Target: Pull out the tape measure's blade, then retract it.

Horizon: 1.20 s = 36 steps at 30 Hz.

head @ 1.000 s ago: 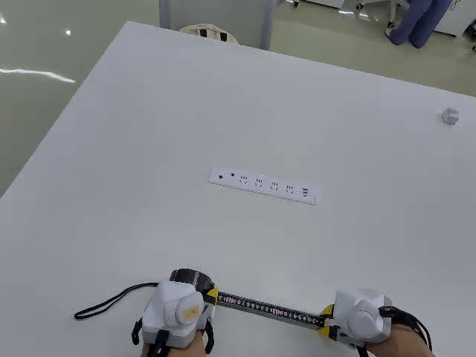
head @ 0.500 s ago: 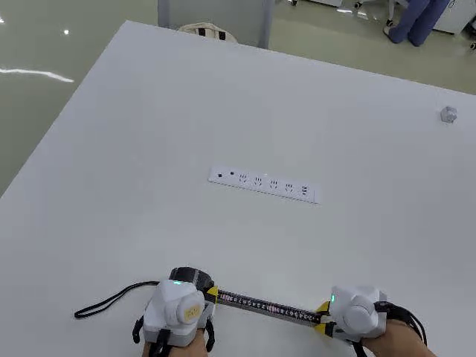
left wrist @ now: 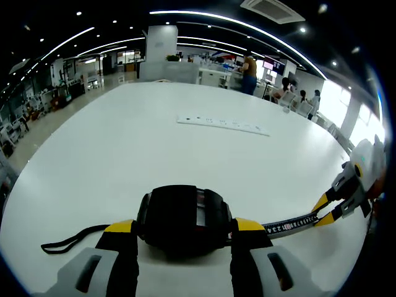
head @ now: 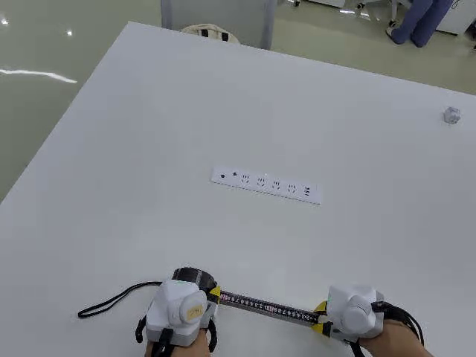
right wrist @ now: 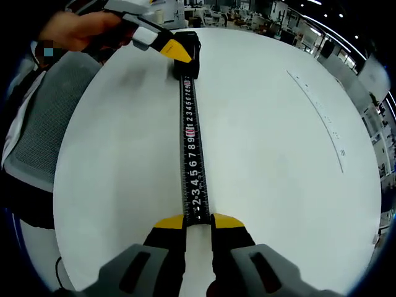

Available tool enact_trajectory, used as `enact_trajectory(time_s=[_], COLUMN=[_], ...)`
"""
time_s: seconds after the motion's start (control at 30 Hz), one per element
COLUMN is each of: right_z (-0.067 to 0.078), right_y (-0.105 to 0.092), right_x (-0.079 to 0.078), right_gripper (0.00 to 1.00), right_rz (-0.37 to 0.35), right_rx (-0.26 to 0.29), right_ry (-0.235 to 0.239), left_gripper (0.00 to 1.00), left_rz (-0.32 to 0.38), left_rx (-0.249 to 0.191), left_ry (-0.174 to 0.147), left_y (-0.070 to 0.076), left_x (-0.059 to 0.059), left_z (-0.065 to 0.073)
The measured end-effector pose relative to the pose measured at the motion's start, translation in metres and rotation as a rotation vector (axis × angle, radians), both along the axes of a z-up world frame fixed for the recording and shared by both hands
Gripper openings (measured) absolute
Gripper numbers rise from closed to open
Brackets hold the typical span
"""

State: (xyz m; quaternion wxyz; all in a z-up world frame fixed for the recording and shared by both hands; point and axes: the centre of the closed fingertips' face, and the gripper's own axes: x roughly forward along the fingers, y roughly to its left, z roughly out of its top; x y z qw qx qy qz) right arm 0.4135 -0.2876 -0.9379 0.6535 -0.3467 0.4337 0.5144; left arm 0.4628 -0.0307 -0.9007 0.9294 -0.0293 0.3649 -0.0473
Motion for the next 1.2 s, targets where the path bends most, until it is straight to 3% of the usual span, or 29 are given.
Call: enact_trajectory(time_s=[0.6, 1.2], right_z=[0.001, -0.001], right_y=[0.030, 0.041], right_x=[0.005, 0.009], right_gripper=[0.15, 0.15], right_rz=[0.013, 0.021], right_rx=[0.024, 0.034], right_ry=[-0.010, -0.022], left_gripper=[0.56, 0.57], left_rz=[-0.004, -0.003], left_rx=[-0.002, -0.003], left_ry=[0.006, 0.008], left_y=[0.000, 0.000], left_x=[0.000, 0.000], left_z=[0.000, -0.001])
